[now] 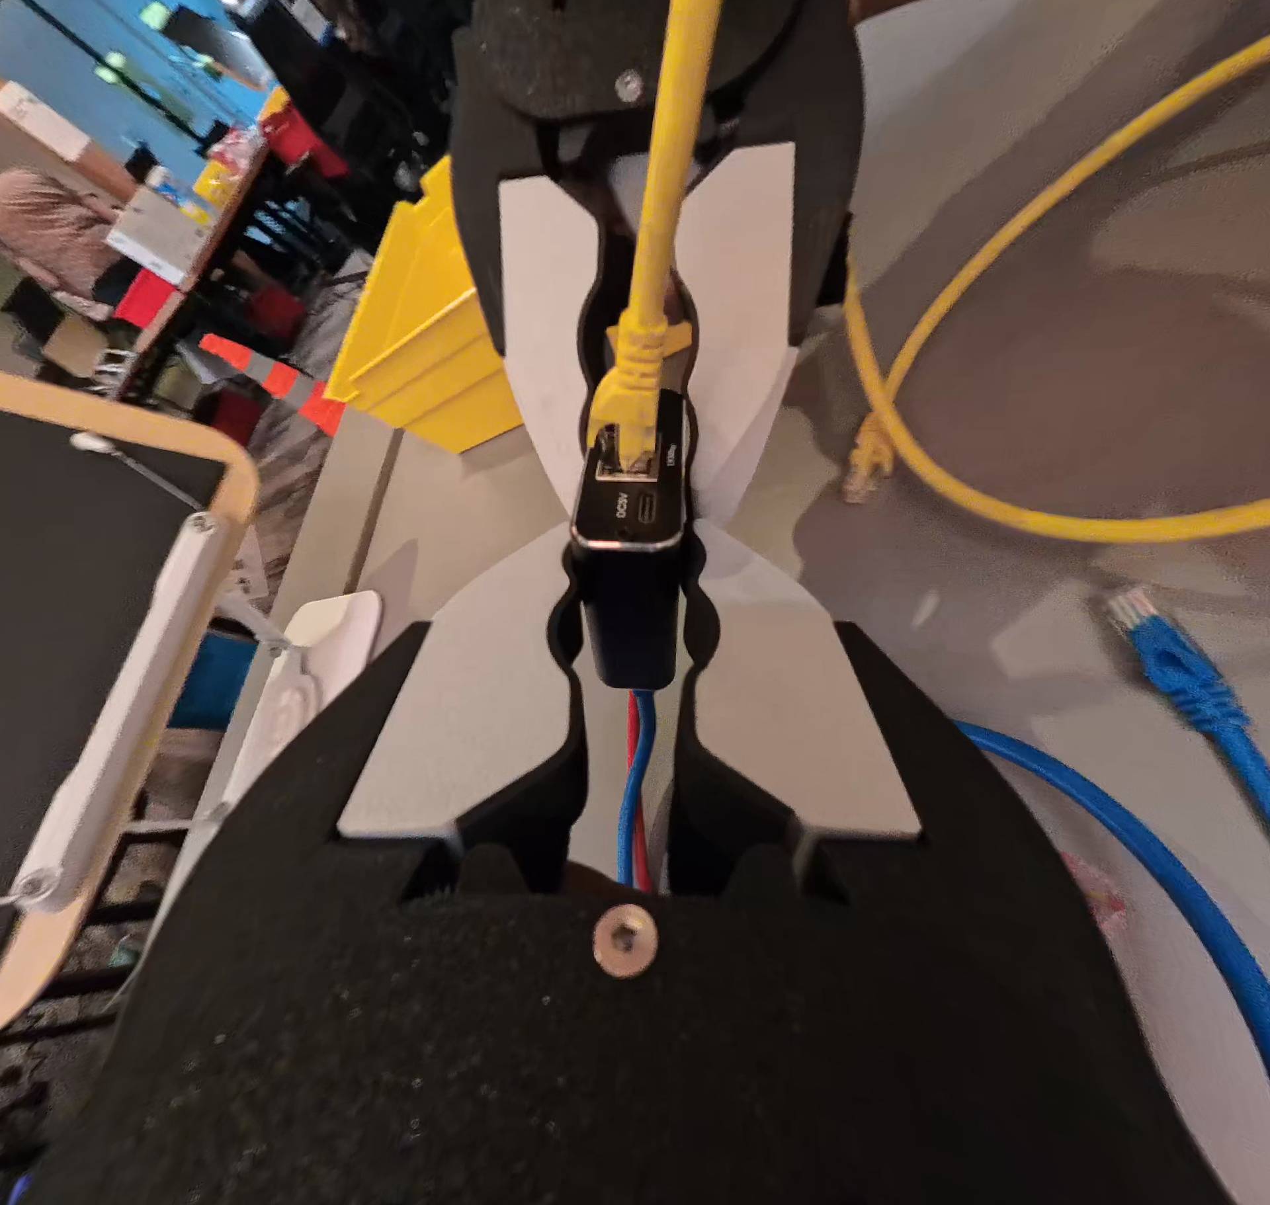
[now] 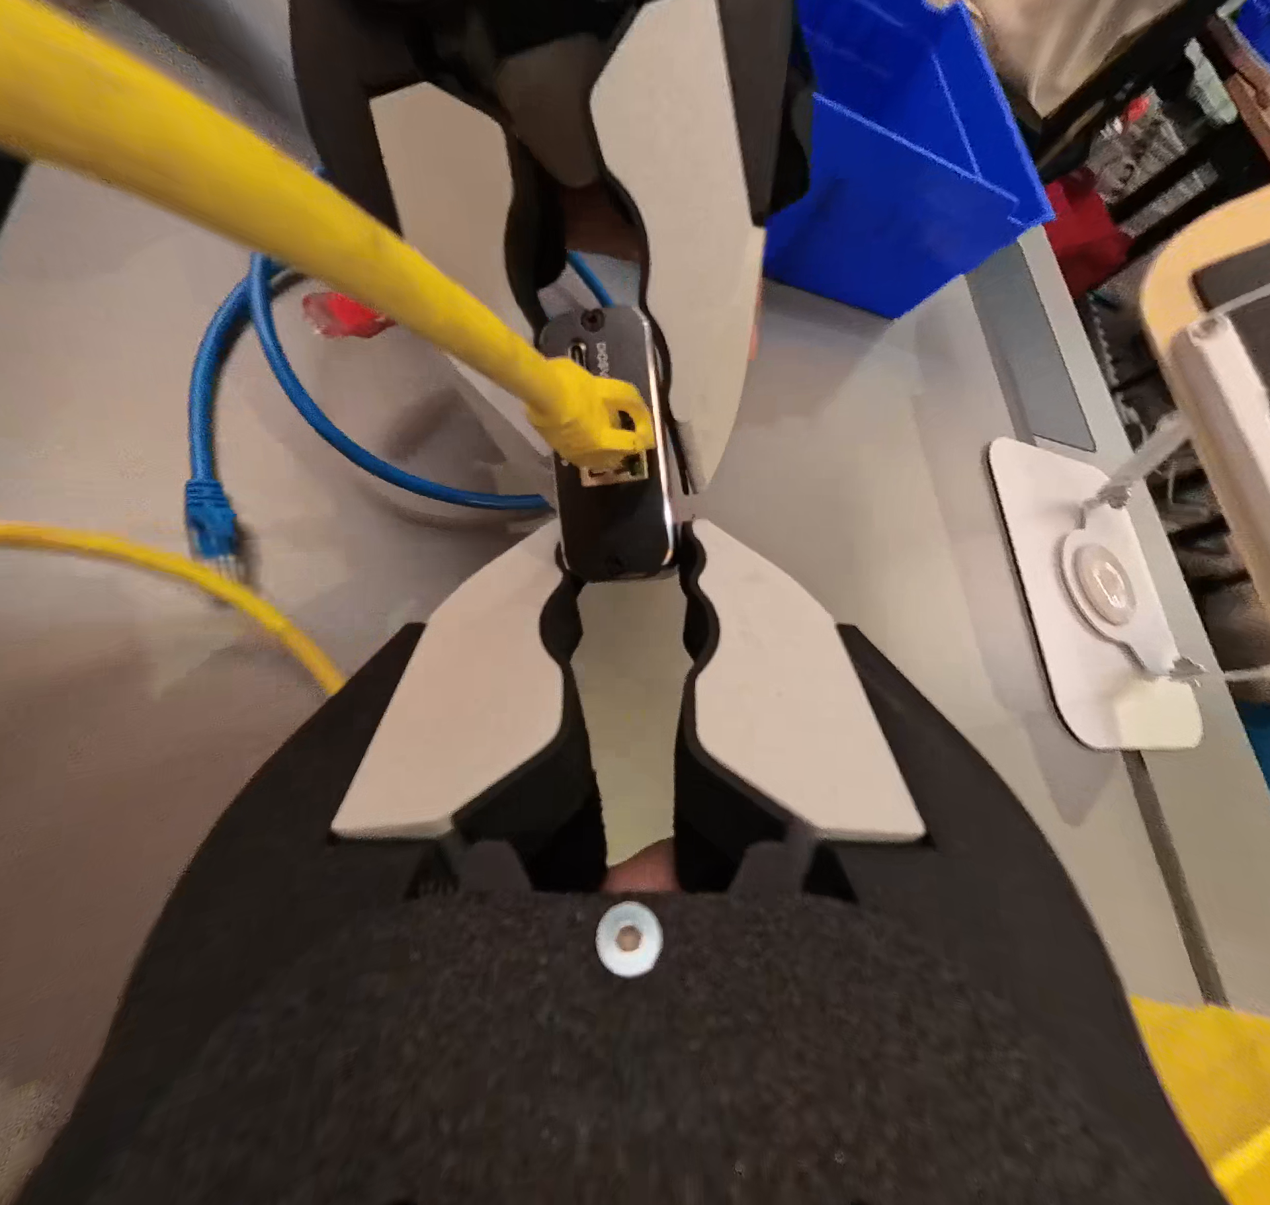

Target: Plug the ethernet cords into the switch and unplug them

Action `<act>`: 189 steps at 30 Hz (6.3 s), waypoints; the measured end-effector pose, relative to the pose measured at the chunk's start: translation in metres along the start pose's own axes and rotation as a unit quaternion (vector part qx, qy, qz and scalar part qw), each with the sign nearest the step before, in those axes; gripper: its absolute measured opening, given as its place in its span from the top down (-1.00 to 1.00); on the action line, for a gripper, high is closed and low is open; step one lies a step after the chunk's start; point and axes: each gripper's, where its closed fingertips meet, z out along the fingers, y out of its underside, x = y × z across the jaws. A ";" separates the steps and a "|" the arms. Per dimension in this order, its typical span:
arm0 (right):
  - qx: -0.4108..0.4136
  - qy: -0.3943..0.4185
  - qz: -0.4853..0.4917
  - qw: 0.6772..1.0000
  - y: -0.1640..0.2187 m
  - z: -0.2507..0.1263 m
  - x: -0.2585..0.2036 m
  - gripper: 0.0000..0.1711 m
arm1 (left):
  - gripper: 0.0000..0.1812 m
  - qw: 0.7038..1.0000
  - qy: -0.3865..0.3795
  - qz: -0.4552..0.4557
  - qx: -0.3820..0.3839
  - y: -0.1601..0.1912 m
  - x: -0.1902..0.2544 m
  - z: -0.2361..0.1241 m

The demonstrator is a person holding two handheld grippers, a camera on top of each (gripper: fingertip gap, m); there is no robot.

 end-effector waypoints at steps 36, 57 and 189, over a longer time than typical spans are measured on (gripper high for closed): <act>-0.266 0.133 -0.164 0.941 0.028 0.009 0.022 0.79 | 0.72 0.982 -0.154 0.072 -0.085 0.061 -0.018 0.038; -0.240 0.160 -0.155 0.945 0.041 0.004 0.009 0.80 | 0.72 0.974 -0.163 0.130 -0.087 0.059 -0.006 0.045; -0.216 0.408 0.324 0.826 0.070 -0.141 -0.014 0.92 | 0.72 0.904 -0.366 0.146 -0.168 0.075 -0.082 -0.005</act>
